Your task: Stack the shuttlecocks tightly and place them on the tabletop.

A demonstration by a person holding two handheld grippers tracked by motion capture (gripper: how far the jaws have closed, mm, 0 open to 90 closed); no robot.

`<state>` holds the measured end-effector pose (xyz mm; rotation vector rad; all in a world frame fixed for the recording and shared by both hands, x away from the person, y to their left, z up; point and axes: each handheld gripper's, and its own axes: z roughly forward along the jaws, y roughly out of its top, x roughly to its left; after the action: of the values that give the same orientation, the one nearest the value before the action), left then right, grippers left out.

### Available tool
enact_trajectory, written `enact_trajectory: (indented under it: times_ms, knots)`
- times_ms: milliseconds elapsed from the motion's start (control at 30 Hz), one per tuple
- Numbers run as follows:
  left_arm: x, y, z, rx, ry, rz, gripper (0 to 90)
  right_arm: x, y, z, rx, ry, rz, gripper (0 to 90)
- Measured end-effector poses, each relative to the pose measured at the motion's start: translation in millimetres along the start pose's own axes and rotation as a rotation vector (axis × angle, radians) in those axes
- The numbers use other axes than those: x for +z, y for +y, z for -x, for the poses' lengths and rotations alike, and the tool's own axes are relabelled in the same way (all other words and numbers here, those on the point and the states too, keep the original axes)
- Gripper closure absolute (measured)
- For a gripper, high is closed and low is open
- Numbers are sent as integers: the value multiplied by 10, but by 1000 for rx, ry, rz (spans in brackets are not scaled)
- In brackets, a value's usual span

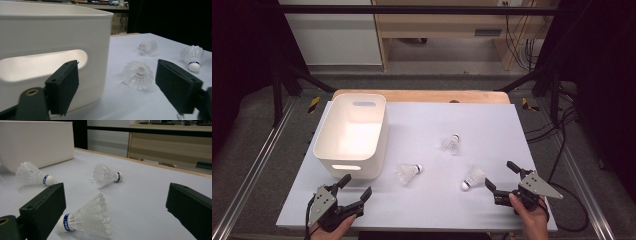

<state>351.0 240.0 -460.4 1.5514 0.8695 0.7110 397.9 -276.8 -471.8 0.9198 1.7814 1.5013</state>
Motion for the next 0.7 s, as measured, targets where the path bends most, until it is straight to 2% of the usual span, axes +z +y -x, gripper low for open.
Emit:
enact_trajectory:
  times_ms: [100,200,267,300,467,567,633,700]
  knots:
    - [11,9,46,9,-18,-6,246,3,9,-12,-9,2,7,31]
    - [37,3,95,0,-27,-27,266,-4,15,-25,-11,4,4,31]
    - [59,14,115,-2,-35,-31,332,-4,15,-26,-8,4,4,32]
    - [71,26,123,1,-24,-30,367,-4,15,-24,-9,2,4,32]
    - [129,70,169,24,-34,-47,493,3,20,-22,6,-1,11,32]
    - [180,97,211,39,-42,-67,543,23,25,-28,0,7,12,32]
    - [222,112,228,40,-29,-79,560,28,26,-33,-3,12,7,32]
    - [282,134,259,28,-21,-83,559,17,25,-39,-4,17,10,32]
